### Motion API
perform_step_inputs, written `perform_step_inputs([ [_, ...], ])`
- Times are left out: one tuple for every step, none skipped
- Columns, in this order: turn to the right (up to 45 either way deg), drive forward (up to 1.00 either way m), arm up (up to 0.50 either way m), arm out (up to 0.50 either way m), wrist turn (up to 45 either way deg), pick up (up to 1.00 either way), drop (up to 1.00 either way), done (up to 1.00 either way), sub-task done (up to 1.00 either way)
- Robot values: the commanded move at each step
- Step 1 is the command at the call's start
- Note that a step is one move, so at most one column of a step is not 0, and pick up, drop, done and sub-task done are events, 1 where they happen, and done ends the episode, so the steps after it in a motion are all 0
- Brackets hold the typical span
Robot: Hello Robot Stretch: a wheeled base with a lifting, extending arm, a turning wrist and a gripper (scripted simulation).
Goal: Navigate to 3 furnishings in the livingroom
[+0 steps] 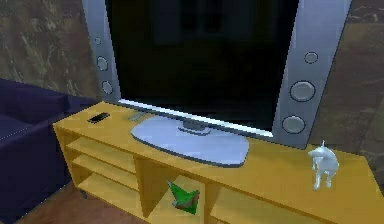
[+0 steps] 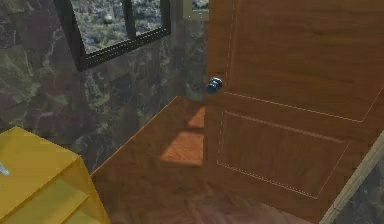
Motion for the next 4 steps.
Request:
perform_step_inputs([
  [0.0, 0.00, 0.00, 0.00, 0.0, 0.00, 0.00, 0.00, 1.00],
  [-45.0, 0.00, 0.00, 0.00, 0.0, 0.00, 0.00, 0.00, 0.00],
  [-21.0, 0.00, 0.00, 0.00, 0.0, 0.00, 0.00, 0.00, 0.00],
  [0.0, 0.85, 0.00, 0.00, 0.0, 0.00, 0.00, 0.00, 0.00],
])
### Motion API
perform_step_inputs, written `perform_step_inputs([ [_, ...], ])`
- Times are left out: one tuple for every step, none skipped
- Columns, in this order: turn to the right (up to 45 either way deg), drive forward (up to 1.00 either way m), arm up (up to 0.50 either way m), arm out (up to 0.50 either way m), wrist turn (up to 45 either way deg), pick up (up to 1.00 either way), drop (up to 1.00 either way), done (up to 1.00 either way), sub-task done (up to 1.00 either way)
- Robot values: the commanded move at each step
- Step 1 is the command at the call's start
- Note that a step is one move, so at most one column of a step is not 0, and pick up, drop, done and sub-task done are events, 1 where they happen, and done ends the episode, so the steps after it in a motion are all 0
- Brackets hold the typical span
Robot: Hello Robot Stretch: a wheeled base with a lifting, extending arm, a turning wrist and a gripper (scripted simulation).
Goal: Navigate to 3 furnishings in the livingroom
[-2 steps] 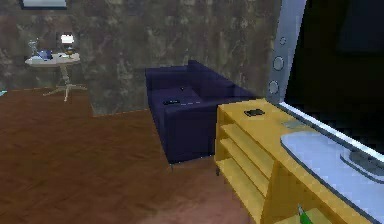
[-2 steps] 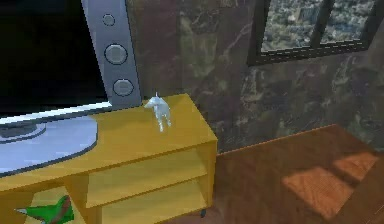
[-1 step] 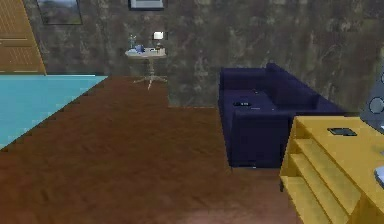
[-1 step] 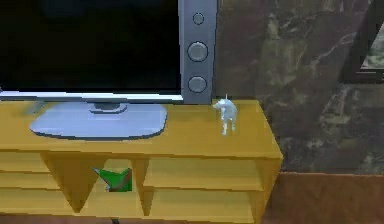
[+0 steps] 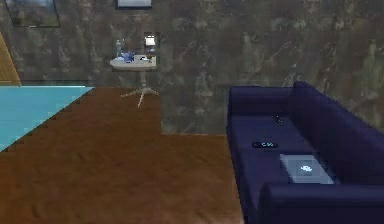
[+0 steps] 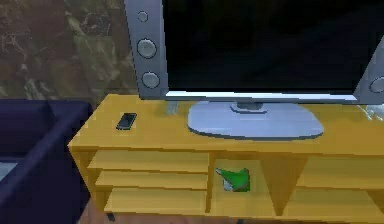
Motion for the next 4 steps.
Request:
perform_step_inputs([
  [30.0, 0.00, 0.00, 0.00, 0.0, 0.00, 0.00, 0.00, 0.00],
  [0.0, 0.00, 0.00, 0.00, 0.0, 0.00, 0.00, 0.00, 1.00],
  [-45.0, 0.00, 0.00, 0.00, 0.0, 0.00, 0.00, 0.00, 0.00],
  [-3.0, 0.00, 0.00, 0.00, 0.0, 0.00, 0.00, 0.00, 0.00],
])
